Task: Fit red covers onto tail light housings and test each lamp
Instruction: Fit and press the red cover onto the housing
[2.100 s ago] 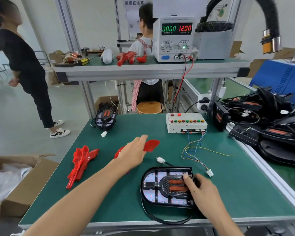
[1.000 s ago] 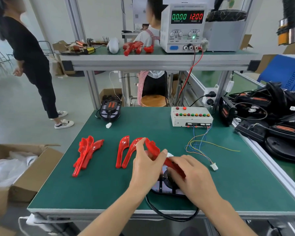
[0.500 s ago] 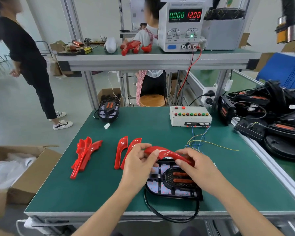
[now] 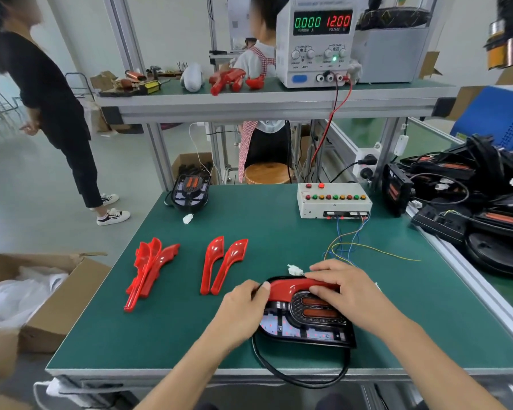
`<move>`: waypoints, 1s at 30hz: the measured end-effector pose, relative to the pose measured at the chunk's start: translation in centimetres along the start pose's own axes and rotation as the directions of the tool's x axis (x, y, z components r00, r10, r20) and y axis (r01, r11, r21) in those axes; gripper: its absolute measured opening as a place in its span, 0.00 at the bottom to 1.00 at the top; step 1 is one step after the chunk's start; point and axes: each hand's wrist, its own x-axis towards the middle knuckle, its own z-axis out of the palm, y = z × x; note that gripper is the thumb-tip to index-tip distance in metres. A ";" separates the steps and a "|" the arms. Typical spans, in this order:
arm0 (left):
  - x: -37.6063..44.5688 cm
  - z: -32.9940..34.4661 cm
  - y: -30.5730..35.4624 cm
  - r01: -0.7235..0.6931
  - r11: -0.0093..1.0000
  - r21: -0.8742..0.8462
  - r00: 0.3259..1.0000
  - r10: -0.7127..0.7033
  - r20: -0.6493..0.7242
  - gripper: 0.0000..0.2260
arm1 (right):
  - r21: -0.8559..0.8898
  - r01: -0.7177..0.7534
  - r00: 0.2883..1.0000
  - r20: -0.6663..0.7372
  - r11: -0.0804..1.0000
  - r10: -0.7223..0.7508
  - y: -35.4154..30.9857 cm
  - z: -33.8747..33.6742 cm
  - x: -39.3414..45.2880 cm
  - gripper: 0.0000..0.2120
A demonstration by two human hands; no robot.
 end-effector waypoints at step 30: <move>1.1 2.4 -0.4 -0.230 0.811 -0.538 0.973 0.171 -0.157 0.10 | -0.108 0.155 0.975 -0.146 0.982 -0.170 0.1 1.5 -1.3 0.16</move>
